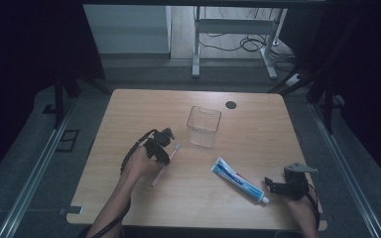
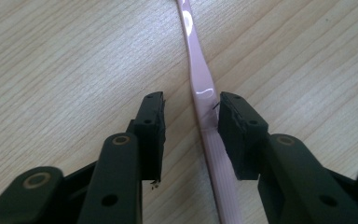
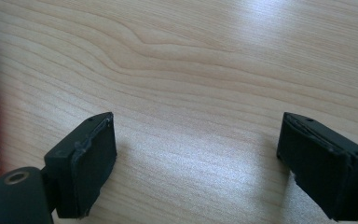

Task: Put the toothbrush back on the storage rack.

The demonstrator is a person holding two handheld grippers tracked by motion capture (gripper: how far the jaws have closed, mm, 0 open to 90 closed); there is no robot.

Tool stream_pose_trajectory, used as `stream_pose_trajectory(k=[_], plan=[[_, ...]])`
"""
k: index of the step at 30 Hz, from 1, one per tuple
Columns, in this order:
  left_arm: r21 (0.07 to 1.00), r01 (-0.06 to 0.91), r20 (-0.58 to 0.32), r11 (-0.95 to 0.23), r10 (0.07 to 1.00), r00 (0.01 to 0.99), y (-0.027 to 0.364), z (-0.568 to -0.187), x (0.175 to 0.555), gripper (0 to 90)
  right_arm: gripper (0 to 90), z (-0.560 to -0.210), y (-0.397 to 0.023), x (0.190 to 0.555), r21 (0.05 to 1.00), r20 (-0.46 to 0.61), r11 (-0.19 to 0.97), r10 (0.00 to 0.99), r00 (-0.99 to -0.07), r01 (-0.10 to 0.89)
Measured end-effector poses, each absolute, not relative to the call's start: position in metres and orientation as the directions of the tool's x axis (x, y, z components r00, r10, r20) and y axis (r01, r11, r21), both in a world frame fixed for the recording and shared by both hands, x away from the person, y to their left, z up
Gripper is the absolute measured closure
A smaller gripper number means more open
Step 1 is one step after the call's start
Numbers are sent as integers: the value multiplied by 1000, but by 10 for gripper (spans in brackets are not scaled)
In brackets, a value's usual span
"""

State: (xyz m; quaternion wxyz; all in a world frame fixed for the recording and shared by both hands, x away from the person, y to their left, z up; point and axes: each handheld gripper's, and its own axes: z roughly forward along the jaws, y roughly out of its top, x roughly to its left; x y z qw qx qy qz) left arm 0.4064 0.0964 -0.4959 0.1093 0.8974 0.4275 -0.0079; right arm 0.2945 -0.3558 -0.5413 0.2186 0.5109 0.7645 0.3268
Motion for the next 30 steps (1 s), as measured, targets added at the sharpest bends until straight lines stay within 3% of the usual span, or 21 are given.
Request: stream_pose_trajectory(k=[8,17,30], plan=[[128,769,-91,-627,764,638,86,-501,411,658,114,-541,-356,295,723,0,265,924,-383,638],[107,771,-44,-628,771,635,79,-500,410,781,114,-541,-356,295,723,-1,265,924,-383,638],[140,766,-71,-628,765,640,85,-492,410,789,114,-541,-356,295,723,-1,266,924,-383,638]])
